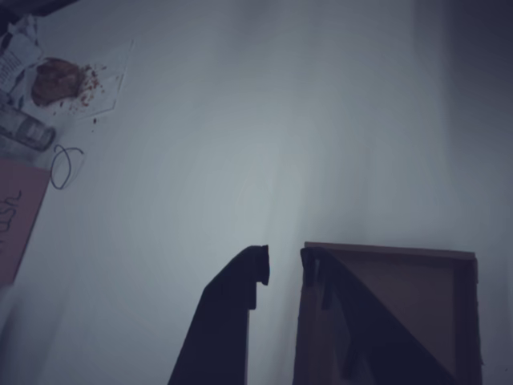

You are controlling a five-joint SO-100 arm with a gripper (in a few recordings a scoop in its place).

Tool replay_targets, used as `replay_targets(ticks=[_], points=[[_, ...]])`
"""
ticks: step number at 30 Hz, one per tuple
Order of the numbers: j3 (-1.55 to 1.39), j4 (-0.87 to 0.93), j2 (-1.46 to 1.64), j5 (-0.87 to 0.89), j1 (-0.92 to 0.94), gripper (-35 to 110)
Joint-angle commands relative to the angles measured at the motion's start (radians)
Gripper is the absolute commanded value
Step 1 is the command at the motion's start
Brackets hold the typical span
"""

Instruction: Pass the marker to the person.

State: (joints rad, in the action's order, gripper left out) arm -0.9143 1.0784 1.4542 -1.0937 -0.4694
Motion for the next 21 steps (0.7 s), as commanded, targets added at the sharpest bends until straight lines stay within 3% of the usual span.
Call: replay_targets(ticks=[1,21], points=[[0.006,-0.017,0.083,-0.005,0.005,8],[-0.012,-0.038,0.084,-0.005,0.005,8]])
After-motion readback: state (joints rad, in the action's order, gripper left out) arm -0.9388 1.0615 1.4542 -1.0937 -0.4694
